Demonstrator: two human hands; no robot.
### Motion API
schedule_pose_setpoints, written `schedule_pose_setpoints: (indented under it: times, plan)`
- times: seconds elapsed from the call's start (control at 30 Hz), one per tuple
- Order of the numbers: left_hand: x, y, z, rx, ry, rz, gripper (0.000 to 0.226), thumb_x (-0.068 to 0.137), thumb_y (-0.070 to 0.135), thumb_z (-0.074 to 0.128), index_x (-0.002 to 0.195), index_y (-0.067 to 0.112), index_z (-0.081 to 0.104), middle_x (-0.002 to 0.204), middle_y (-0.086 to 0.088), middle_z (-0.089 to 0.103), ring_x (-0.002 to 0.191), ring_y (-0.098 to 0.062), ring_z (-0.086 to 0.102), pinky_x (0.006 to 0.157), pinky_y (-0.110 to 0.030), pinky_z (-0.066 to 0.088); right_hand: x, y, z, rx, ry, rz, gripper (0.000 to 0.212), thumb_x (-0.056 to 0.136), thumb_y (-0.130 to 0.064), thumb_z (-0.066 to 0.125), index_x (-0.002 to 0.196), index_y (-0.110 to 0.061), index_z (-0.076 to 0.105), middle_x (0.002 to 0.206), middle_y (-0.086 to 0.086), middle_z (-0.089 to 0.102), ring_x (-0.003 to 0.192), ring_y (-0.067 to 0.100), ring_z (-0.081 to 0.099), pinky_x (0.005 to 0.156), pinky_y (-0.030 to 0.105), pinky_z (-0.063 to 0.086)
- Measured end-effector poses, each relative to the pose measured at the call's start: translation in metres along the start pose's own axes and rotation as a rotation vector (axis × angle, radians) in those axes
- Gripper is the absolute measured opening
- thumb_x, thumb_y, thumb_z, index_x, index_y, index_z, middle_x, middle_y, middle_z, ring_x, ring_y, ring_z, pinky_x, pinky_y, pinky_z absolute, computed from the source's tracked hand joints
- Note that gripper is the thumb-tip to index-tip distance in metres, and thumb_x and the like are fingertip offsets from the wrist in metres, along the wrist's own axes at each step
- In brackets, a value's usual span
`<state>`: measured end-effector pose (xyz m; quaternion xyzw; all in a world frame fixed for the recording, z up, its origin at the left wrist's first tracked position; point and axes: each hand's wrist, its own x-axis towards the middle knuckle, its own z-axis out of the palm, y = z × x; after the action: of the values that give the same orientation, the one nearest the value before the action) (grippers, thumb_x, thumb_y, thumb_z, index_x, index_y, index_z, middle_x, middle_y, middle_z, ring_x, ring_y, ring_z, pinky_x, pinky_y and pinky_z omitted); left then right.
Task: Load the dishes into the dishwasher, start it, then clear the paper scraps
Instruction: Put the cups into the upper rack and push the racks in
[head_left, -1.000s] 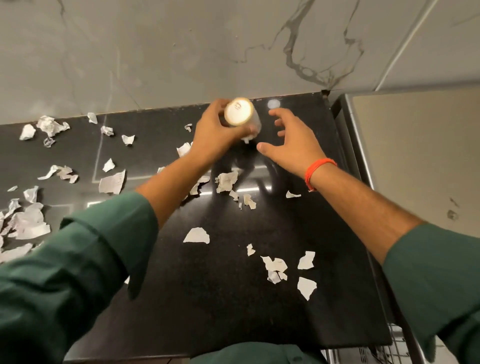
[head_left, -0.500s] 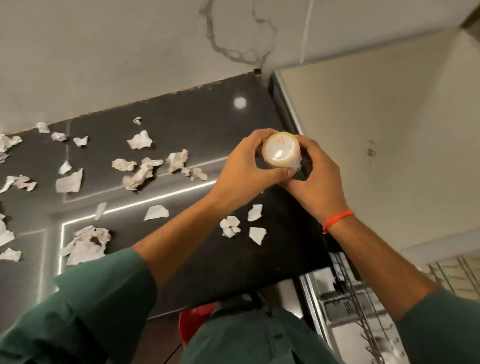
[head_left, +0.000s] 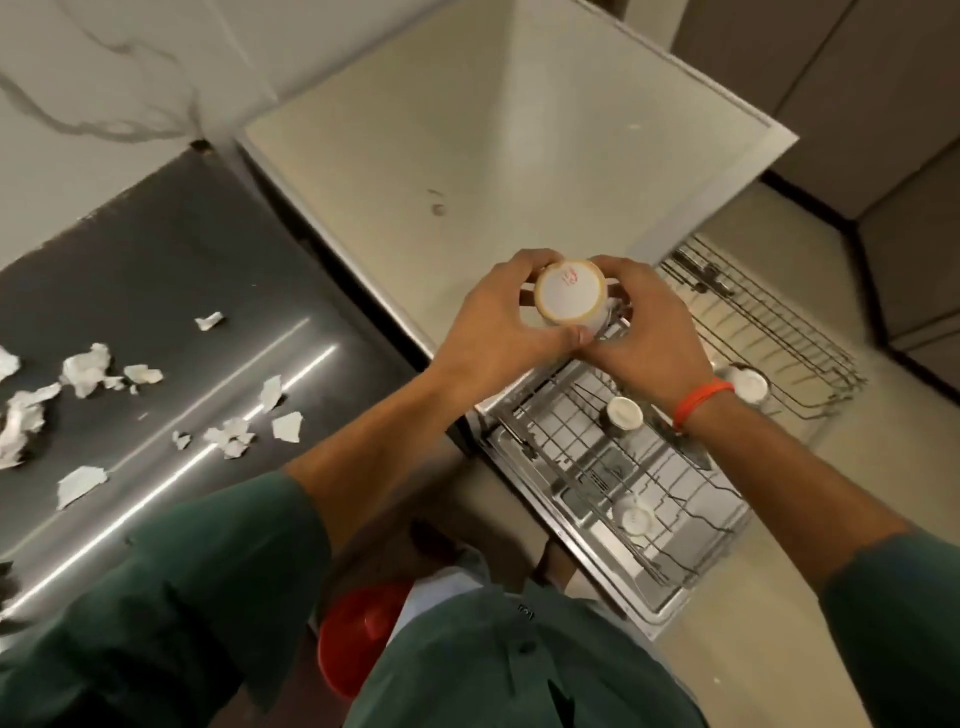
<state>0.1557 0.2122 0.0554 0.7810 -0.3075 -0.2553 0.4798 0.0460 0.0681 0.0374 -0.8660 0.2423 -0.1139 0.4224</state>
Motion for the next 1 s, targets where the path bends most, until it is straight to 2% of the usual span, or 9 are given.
schedule_pose_setpoints:
  times: [0.13, 0.2, 0.3, 0.43, 0.6, 0.73, 0.87, 0.93, 1.0]
  plan:
    - [0.004, 0.012, 0.052, 0.023, -0.065, 0.009, 0.069, 0.071, 0.033, 0.090, 0.130, 0.030, 0.054, 0.127, 0.010, 0.061, 0.112, -0.005, 0.059, 0.095, -0.025, 0.051, -0.021, 0.036, -0.040, -0.062, 0.020, 0.049, 0.073, 0.067, -0.038, 0.086, 0.132, -0.024, 0.056, 0.129, 0.000, 0.056, 0.113, 0.016, 0.056, 0.098, 0.040, 0.050]
    - [0.006, 0.011, 0.071, 0.025, -0.099, 0.001, 0.069, 0.071, 0.033, 0.089, 0.130, 0.032, 0.053, 0.126, 0.010, 0.061, 0.112, -0.005, 0.059, 0.094, -0.021, 0.050, -0.030, 0.051, -0.051, -0.093, -0.003, 0.081, 0.072, 0.069, -0.040, 0.085, 0.132, -0.022, 0.055, 0.128, 0.001, 0.055, 0.115, 0.018, 0.055, 0.099, 0.041, 0.048]
    - [0.010, 0.004, 0.094, 0.063, -0.161, -0.024, 0.072, 0.070, 0.036, 0.087, 0.133, 0.031, 0.053, 0.126, 0.009, 0.062, 0.115, -0.007, 0.060, 0.097, -0.026, 0.051, -0.041, 0.074, -0.058, -0.092, -0.035, 0.143, 0.073, 0.070, -0.044, 0.082, 0.134, -0.023, 0.054, 0.129, 0.002, 0.053, 0.115, 0.018, 0.054, 0.101, 0.040, 0.048]
    - [0.017, -0.016, 0.116, 0.133, -0.225, -0.038, 0.066, 0.071, 0.031, 0.089, 0.129, 0.026, 0.058, 0.119, 0.010, 0.065, 0.108, -0.004, 0.062, 0.089, -0.021, 0.053, -0.048, 0.106, -0.048, -0.093, -0.121, 0.235, 0.068, 0.076, -0.039, 0.081, 0.137, -0.024, 0.053, 0.133, 0.002, 0.050, 0.119, 0.016, 0.050, 0.102, 0.028, 0.039]
    - [0.019, -0.069, 0.145, 0.341, -0.305, -0.127, 0.061, 0.073, 0.030, 0.084, 0.128, 0.024, 0.057, 0.116, 0.003, 0.061, 0.106, -0.014, 0.060, 0.087, -0.031, 0.050, -0.050, 0.146, -0.010, -0.133, -0.263, 0.350, 0.057, 0.081, -0.041, 0.075, 0.132, -0.027, 0.053, 0.126, 0.006, 0.057, 0.115, 0.022, 0.054, 0.093, 0.031, 0.045]
    - [0.029, -0.105, 0.164, 0.462, -0.415, -0.191, 0.066, 0.074, 0.027, 0.082, 0.132, 0.018, 0.052, 0.124, -0.005, 0.058, 0.109, -0.023, 0.058, 0.081, -0.030, 0.045, -0.054, 0.164, 0.019, -0.093, -0.303, 0.444, 0.052, 0.083, -0.034, 0.072, 0.130, -0.021, 0.056, 0.121, 0.006, 0.066, 0.112, 0.026, 0.062, 0.094, 0.039, 0.051]
    - [0.042, -0.130, 0.181, 0.558, -0.542, -0.268, 0.071, 0.077, 0.013, 0.081, 0.137, 0.014, 0.044, 0.140, -0.011, 0.043, 0.125, -0.029, 0.048, 0.099, -0.035, 0.044, -0.061, 0.182, 0.033, -0.092, -0.399, 0.565, 0.057, 0.089, -0.034, 0.068, 0.141, -0.020, 0.050, 0.132, 0.008, 0.062, 0.123, 0.027, 0.057, 0.101, 0.035, 0.047]
    - [0.049, -0.143, 0.189, 0.639, -0.560, -0.283, 0.074, 0.077, 0.010, 0.082, 0.139, 0.016, 0.041, 0.142, -0.010, 0.042, 0.126, -0.030, 0.049, 0.102, -0.037, 0.046, -0.064, 0.192, 0.035, -0.090, -0.414, 0.598, 0.055, 0.089, -0.030, 0.067, 0.141, -0.020, 0.050, 0.129, 0.008, 0.063, 0.121, 0.026, 0.058, 0.099, 0.033, 0.047]
    - [0.054, -0.155, 0.196, 0.769, -0.578, -0.283, 0.080, 0.076, 0.013, 0.084, 0.141, 0.018, 0.038, 0.143, -0.011, 0.044, 0.123, -0.033, 0.053, 0.098, -0.045, 0.052, -0.067, 0.200, 0.038, -0.107, -0.427, 0.614, 0.054, 0.090, -0.028, 0.066, 0.140, -0.020, 0.050, 0.129, 0.007, 0.063, 0.120, 0.026, 0.059, 0.098, 0.033, 0.048]
